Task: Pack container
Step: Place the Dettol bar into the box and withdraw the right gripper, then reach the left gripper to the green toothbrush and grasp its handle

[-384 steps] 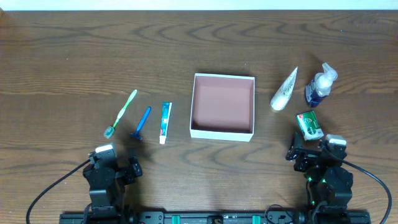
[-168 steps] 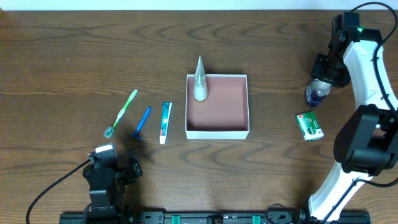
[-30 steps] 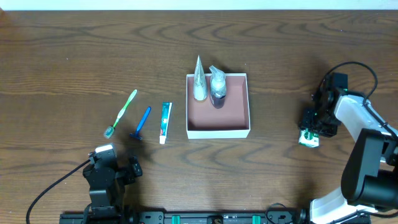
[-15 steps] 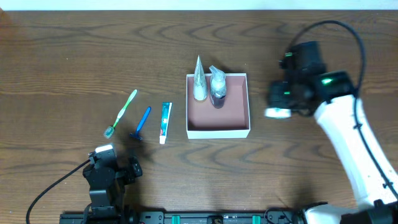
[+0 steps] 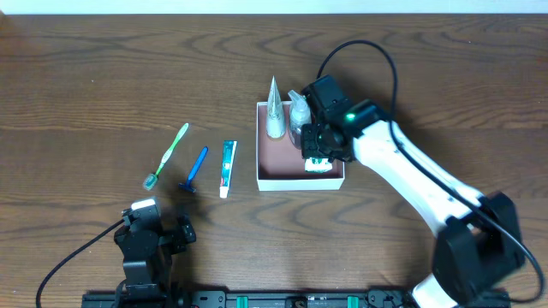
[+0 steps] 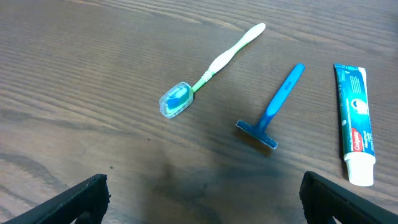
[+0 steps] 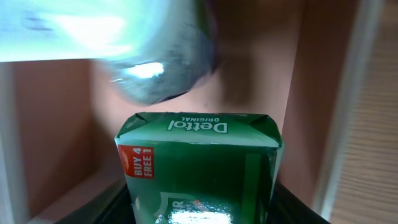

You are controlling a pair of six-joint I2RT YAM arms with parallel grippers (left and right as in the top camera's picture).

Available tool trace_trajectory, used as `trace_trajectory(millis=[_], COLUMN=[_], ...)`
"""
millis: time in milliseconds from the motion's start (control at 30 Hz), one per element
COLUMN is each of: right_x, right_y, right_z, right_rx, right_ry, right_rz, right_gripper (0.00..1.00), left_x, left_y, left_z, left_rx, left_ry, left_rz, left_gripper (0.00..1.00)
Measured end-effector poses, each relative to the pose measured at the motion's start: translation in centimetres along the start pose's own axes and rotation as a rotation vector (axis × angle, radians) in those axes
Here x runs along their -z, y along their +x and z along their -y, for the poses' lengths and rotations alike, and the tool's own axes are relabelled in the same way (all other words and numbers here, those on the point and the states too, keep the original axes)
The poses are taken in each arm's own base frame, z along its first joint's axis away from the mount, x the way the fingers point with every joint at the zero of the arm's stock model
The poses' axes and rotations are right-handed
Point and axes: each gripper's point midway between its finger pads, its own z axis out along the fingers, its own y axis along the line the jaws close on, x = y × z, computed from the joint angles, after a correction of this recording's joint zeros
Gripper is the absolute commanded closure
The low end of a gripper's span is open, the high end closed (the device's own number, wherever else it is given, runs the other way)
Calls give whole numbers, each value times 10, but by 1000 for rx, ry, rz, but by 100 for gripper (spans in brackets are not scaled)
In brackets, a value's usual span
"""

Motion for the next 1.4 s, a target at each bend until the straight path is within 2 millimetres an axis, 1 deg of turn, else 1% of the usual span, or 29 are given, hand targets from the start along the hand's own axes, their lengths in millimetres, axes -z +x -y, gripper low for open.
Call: trace_trajectory(millis=[67,100,133,167,200,267,367,500,600,633,700,800,833,867,933,967,1067,1133,1200,1233,1300,1400], right_x=[-15,-20,-25,-28,-31,-34,-35,-35,-27,-21,0,46,62,83,119,133,178,201,218,223,227,223], right_y=[3,4,3,2,3,5,4,5,9,7,-1,-20,-26,-33,-44,-48,-54,-53,-48,-45,-40,-31], right_z=[3,4,4,5,5,7,7,7,9,9,8,13,17,25,46,58,107,141,168,178,190,197], right_rx=[-11,-14,-20,-22,-27,-31,-32,-26,-17,-12,-1,-6,-13,-32,-81,-106,-220,-305,-377,-405,-438,-463], right_ry=[21,26,33,36,41,48,48,51,55,50,30,-15,-26,-38,-47,-44,-9,32,67,79,96,113], right_rz=[-28,-37,-38,-38,-44,-53,-51,-56,-61,-48,3,128,170,226,322,361,479,541,584,596,597,558], right_gripper=[55,51,45,39,34,31,24,20,18,15,11,8,7,6,2,1,1,1,1,1,1,1], left_x=[0,0,0,0,0,0,0,0,0,0,0,0,0,0,0,0,0,0,0,0,0,1], left_y=[0,0,0,0,0,0,0,0,0,0,0,0,0,0,0,0,0,0,0,0,-2,-19], left_z=[0,0,0,0,0,0,0,0,0,0,0,0,0,0,0,0,0,0,0,0,1,12], left_rx=[0,0,0,0,0,0,0,0,0,0,0,0,0,0,0,0,0,0,0,0,2,12], left_ry=[0,0,0,0,0,0,0,0,0,0,0,0,0,0,0,0,0,0,0,0,2,64], left_rz=[0,0,0,0,0,0,0,0,0,0,0,0,0,0,0,0,0,0,0,0,10,76], left_gripper=[2,2,2,2,2,2,2,2,2,2,2,2,2,2,2,2,3,2,2,2,2,2])
